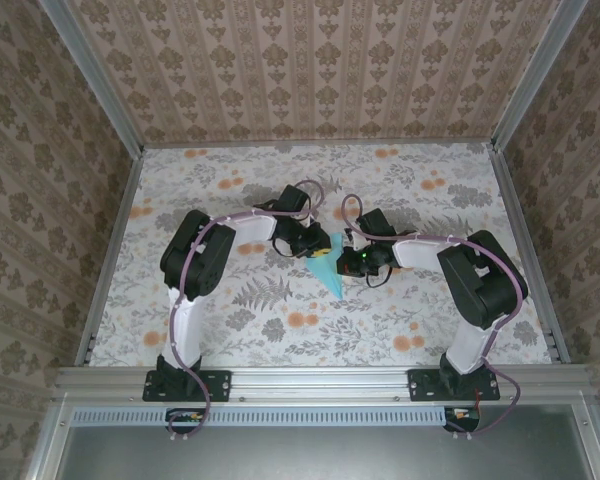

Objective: Fold a paper plane with a square sheet of paper (fold left side to right side)
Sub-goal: Fourth fold the wing at the center of the table.

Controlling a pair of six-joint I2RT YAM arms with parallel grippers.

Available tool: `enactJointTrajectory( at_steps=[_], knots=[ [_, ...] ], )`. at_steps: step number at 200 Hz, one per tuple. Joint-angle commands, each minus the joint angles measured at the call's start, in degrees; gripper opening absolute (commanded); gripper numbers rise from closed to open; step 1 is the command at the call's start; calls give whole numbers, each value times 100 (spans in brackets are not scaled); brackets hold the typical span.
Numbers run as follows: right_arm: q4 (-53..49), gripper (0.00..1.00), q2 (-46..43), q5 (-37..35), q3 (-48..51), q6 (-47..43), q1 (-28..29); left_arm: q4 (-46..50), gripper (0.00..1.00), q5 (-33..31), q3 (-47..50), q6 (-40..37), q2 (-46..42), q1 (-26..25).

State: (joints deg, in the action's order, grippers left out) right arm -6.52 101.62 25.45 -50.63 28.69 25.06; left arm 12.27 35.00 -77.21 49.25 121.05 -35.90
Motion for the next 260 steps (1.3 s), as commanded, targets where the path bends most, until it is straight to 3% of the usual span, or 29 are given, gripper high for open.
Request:
enactJointTrajectory(
  at_steps=[1, 61, 117, 186, 260],
  knots=[
    [-307, 11, -88, -206, -133, -13, 9, 101, 17, -111, 241, -102, 58, 66],
    [-936, 31, -946, -355, -309, -150, -41, 73, 17, -167, 426, -90, 59, 66],
    [-905, 27, -1010, 361, -315, 11, 333, 113, 16, -175, 408, -121, 41, 57],
    [-894, 26, -234, 412, -567, 71, 632, 152, 16, -176, 373, -121, 41, 57],
    [-1281, 26, -32, 119, -562, -134, 641, 161, 16, -186, 373, -144, 50, 57]
  ],
)
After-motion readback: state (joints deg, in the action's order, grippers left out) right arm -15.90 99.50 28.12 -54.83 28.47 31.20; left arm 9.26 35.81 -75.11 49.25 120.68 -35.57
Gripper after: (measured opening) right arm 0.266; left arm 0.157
